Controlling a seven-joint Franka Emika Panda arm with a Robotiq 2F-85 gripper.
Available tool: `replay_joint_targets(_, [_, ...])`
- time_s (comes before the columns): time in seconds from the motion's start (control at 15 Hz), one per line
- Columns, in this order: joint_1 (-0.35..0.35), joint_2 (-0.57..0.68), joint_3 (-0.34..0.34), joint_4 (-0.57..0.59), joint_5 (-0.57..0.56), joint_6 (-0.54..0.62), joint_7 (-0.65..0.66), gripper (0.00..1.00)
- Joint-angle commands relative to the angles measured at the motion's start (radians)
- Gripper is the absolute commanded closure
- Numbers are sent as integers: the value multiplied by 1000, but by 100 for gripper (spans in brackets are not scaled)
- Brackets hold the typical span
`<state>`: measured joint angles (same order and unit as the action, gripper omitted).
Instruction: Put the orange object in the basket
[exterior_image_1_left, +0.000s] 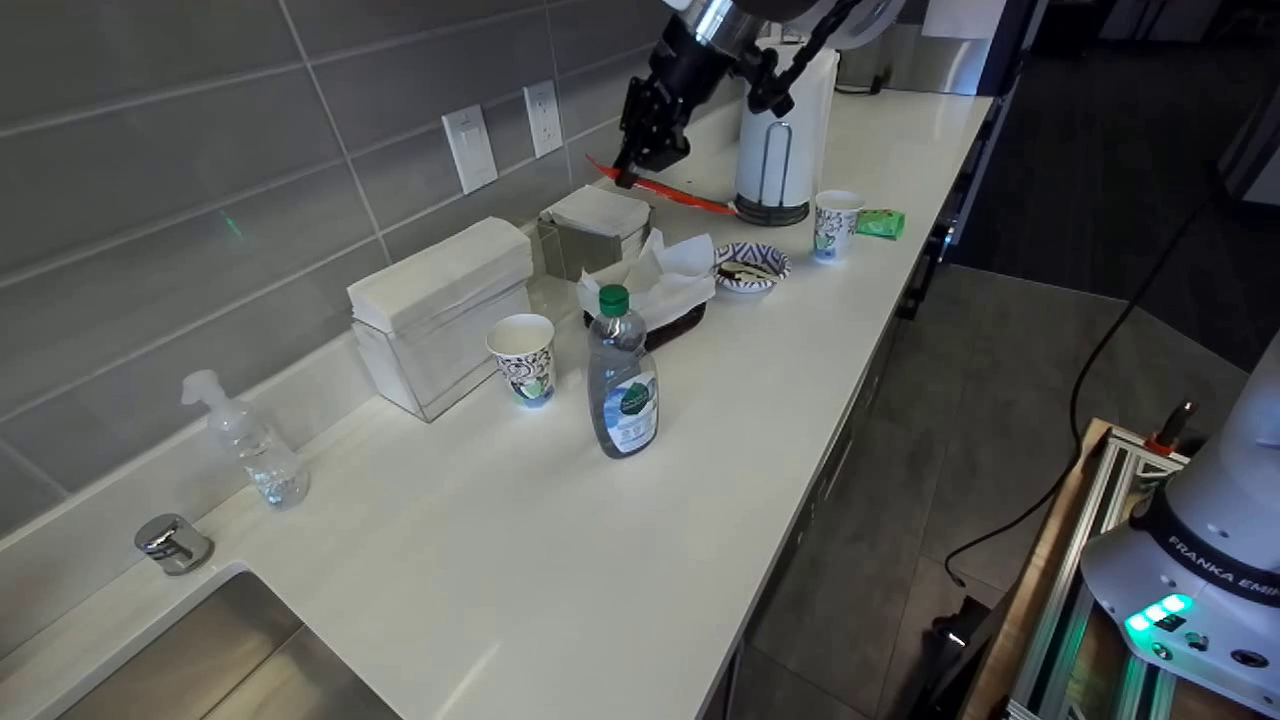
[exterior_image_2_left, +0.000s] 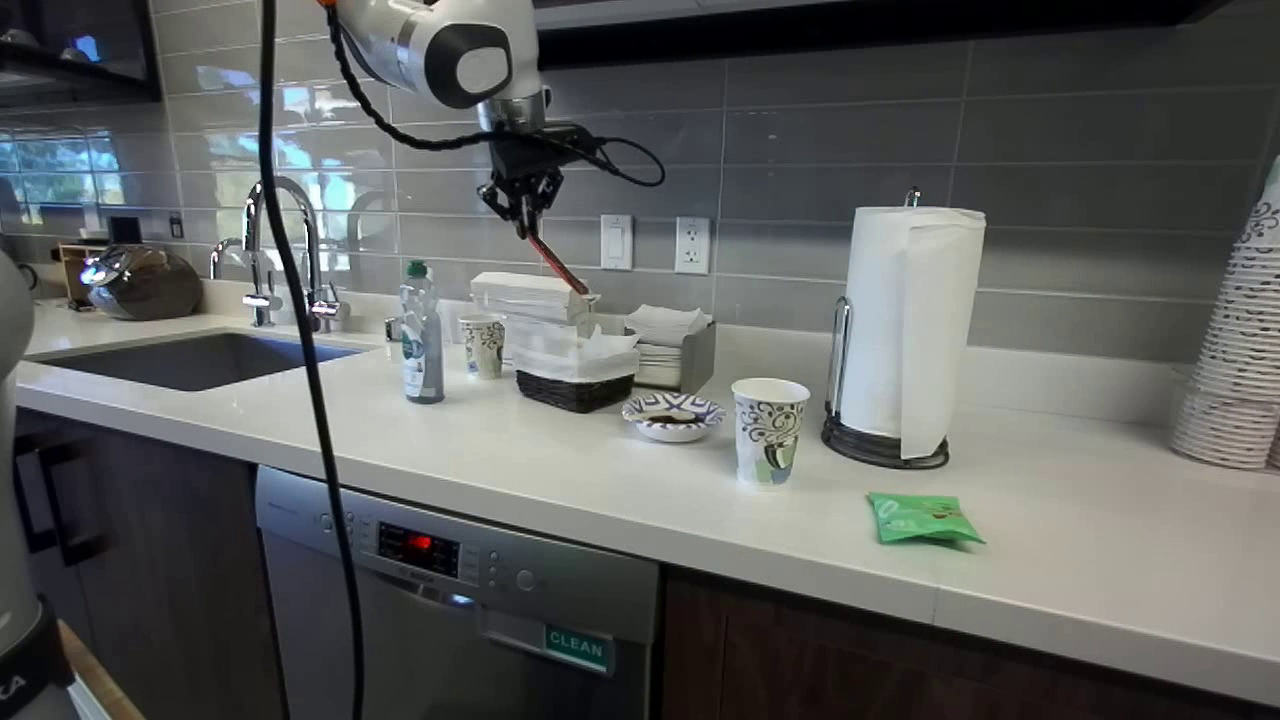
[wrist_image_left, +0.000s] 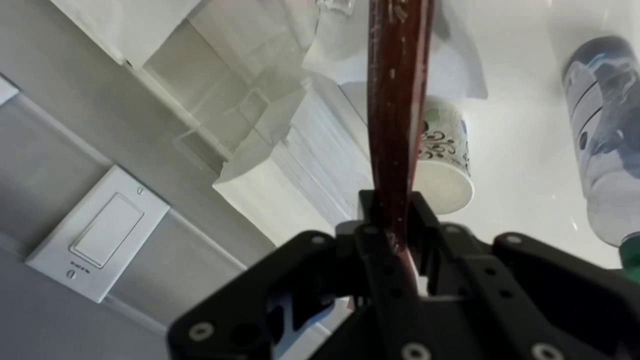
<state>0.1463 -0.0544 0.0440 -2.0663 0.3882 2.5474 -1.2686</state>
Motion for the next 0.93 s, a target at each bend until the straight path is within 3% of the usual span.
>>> replay_joint_targets(0.0, [-1,79,10,57,185,32,-136,96])
replay_joint_targets(0.07, [-12,34,20,21,98,22,-66,83])
replay_joint_targets(0.4, [-20,73,28,52,151,22,-102,83])
replay_joint_targets(0.47, [-22,80,27,50,177,30,-132,96])
replay_joint_targets(0.87, [-30,180,72,136,344,94,-346,96])
